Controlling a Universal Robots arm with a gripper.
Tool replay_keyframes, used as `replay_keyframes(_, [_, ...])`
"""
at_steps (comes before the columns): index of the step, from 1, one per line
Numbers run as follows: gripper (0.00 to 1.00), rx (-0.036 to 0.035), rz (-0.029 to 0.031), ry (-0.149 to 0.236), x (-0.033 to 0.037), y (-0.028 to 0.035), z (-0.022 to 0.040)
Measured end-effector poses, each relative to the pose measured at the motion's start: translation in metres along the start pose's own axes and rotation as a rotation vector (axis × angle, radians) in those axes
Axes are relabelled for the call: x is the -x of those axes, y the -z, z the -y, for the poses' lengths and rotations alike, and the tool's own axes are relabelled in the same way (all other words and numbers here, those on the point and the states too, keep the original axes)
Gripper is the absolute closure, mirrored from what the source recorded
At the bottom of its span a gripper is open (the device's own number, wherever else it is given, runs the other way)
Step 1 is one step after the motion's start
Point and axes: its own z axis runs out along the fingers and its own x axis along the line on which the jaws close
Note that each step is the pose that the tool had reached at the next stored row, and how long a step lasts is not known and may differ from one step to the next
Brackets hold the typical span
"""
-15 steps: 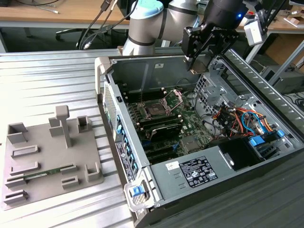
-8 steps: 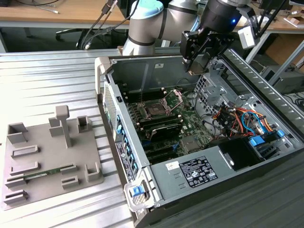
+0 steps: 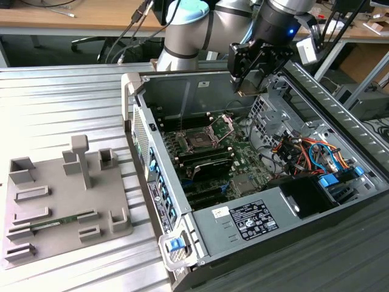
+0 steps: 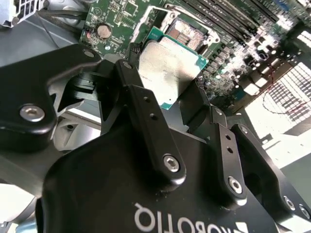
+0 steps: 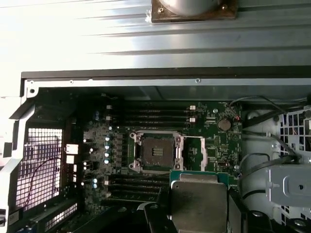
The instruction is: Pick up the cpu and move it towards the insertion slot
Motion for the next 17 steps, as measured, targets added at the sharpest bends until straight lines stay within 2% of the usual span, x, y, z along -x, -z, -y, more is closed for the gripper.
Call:
replay_keyframes(5, [0.45, 0.0, -0.0006, 0.01, -0.0006, -0.0081, -0.0026])
replay_keyframes(9, [0.45, -0.0004, -0.0026, 0.04, -0.0052, -0.0141, -0.0035])
replay_keyframes(14, [0.45, -0.0005, -0.003, 0.045, -0.0099, -0.0207, -0.0032])
replay_keyframes(17, [0.45, -0.0004, -0.003, 0.045, -0.01, -0.0213, -0.0032])
